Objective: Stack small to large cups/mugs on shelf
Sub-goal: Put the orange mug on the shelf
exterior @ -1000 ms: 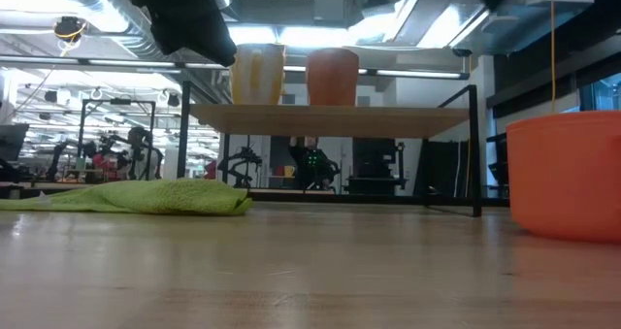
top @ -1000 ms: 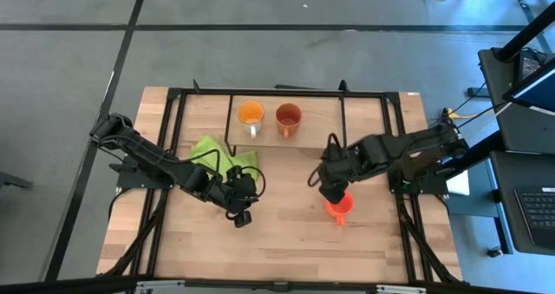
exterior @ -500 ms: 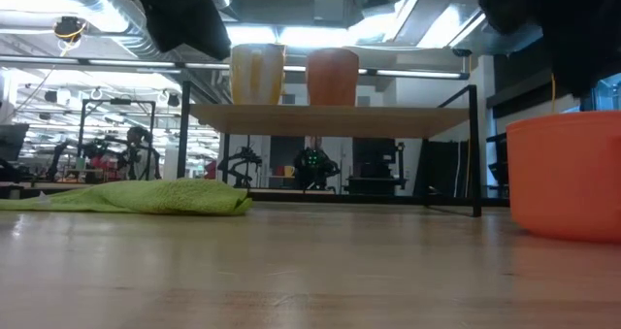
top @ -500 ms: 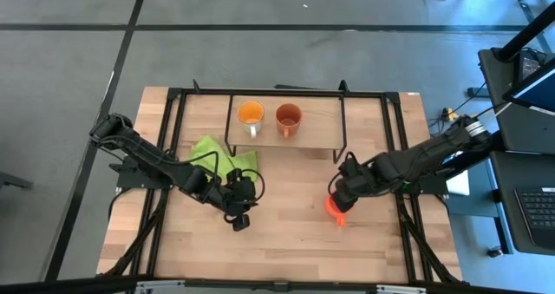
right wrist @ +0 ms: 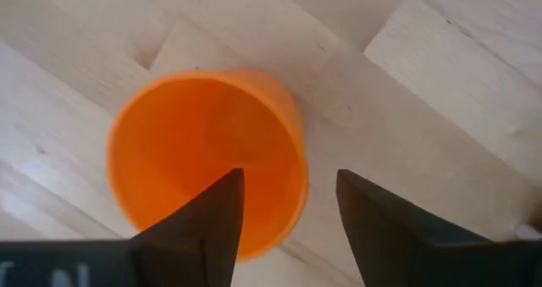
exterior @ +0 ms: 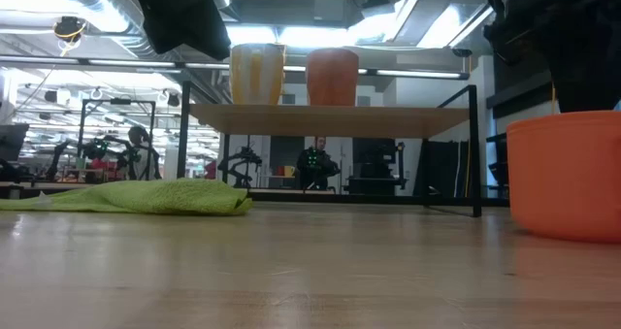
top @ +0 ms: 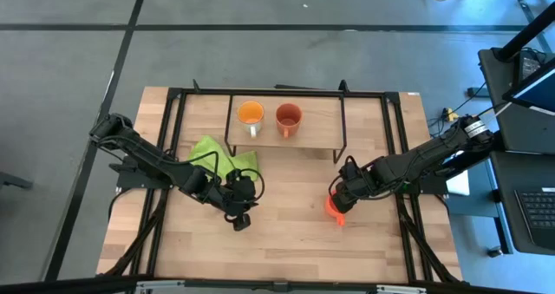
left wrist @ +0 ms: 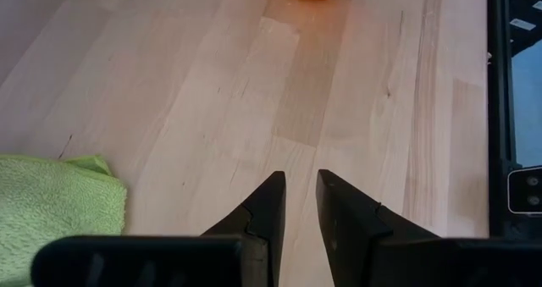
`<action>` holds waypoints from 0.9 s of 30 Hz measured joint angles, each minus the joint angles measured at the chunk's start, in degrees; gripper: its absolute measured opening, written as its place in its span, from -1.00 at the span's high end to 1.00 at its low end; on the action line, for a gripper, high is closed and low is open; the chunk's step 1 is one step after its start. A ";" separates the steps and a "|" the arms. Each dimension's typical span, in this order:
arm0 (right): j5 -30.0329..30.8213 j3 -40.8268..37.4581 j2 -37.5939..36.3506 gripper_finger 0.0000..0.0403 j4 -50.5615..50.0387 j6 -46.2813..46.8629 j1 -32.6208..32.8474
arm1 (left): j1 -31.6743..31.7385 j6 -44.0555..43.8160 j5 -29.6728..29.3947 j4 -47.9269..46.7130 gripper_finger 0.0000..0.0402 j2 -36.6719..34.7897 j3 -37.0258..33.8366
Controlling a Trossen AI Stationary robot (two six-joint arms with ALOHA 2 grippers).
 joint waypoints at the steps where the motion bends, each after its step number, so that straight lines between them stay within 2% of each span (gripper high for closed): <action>1: 0.39 0.00 0.00 0.05 0.04 0.06 0.00 | 0.00 -0.11 0.00 0.00 0.68 0.00 0.00; 9: 1.08 0.00 0.00 0.09 -0.08 -2.49 -0.61 | 0.00 -0.13 0.00 0.00 0.68 0.00 0.00; 18: 0.20 0.00 2.23 0.42 1.56 -5.78 -0.61 | 0.05 -0.44 -0.22 0.00 0.68 0.00 0.00; 27: 0.60 0.00 3.39 0.63 1.82 -7.40 -1.20 | 0.13 -0.54 -0.28 0.00 0.68 0.00 0.00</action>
